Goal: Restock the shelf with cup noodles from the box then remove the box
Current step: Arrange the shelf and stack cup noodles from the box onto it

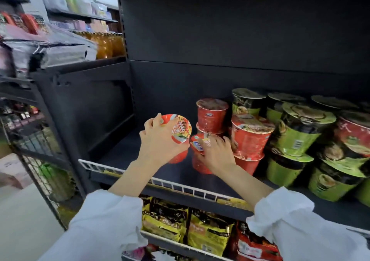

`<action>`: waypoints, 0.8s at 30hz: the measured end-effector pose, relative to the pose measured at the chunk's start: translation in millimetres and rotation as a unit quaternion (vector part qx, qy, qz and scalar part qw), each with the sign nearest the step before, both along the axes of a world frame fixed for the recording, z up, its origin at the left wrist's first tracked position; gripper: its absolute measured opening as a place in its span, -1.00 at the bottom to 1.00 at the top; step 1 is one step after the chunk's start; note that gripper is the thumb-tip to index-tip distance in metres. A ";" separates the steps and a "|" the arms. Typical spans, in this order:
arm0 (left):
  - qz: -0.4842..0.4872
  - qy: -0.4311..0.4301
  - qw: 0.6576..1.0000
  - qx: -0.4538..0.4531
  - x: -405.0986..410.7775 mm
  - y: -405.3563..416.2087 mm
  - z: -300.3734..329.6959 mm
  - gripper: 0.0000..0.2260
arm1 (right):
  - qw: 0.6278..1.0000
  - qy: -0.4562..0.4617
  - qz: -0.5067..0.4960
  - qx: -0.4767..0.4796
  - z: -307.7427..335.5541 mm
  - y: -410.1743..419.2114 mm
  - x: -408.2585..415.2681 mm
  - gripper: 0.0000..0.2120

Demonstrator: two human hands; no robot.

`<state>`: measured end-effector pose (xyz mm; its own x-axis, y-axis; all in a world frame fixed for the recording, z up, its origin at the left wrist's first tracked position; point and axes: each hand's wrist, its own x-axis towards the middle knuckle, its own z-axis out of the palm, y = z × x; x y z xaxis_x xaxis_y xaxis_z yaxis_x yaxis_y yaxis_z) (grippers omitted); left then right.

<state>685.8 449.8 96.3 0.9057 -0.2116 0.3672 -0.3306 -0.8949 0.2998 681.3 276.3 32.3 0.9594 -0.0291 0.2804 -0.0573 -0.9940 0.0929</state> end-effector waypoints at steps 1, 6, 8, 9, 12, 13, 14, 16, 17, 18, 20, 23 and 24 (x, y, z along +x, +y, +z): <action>-0.016 -0.002 1.000 -0.001 4.6 -0.3 1.1 -0.29 | 1.000 -0.003 -0.006 -0.001 -1.3 1.6 1.2 -0.51; -0.100 -0.007 0.995 -0.026 23.6 -0.9 11.0 -0.26 | 0.988 0.036 -0.009 0.148 -0.9 5.3 7.3 -0.40; -0.138 -0.003 0.990 -0.037 29.3 -5.9 15.9 -0.27 | 0.956 0.039 0.005 0.289 5.9 0.6 2.8 -0.21; -0.158 0.001 0.987 -0.038 31.9 -10.2 18.0 -0.28 | 0.936 0.026 0.011 0.351 11.2 -1.4 -1.2 -0.13; -0.212 0.014 0.976 -0.036 38.7 -27.0 21.4 -0.32 | 0.880 -0.013 0.022 0.474 25.8 1.4 -13.8 -0.08; -0.226 0.015 0.973 -0.037 41.3 -32.8 21.9 -0.34 | 0.863 -0.027 0.020 0.504 28.9 4.0 -16.5 -0.10; -0.239 0.019 0.970 -0.038 44.2 -38.2 22.0 -0.34 | 0.854 -0.044 0.011 0.518 30.4 5.6 -17.7 -0.11; -0.260 0.032 0.965 -0.031 50.2 -48.0 22.2 -0.34 | 0.872 -0.090 -0.034 0.479 28.2 4.7 -16.4 -0.12; -0.266 0.037 0.963 -0.022 53.8 -52.2 21.6 -0.33 | 0.889 -0.104 -0.054 0.443 25.8 4.1 -15.4 -0.15; -0.271 0.043 0.962 -0.012 57.4 -55.9 20.5 -0.33 | 0.904 -0.107 -0.071 0.408 23.3 3.8 -14.9 -0.20; -0.278 0.054 0.959 0.000 63.4 -61.7 16.5 -0.35 | 0.919 -0.102 -0.100 0.368 21.6 5.0 -15.7 -0.31; -0.281 0.049 0.958 0.039 64.9 -67.9 14.0 -0.37 | 0.916 -0.110 -0.103 0.371 22.0 5.2 -19.4 -0.43; -0.278 0.043 0.958 0.056 63.3 -69.3 14.3 -0.37 | 0.914 -0.113 -0.103 0.377 21.9 3.8 -21.2 -0.47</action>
<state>749.1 380.5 110.6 0.6676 -0.7036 0.2434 -0.7438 -0.6161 0.2592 660.1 280.1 54.2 0.8320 -0.4689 0.2965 -0.1837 -0.7372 -0.6502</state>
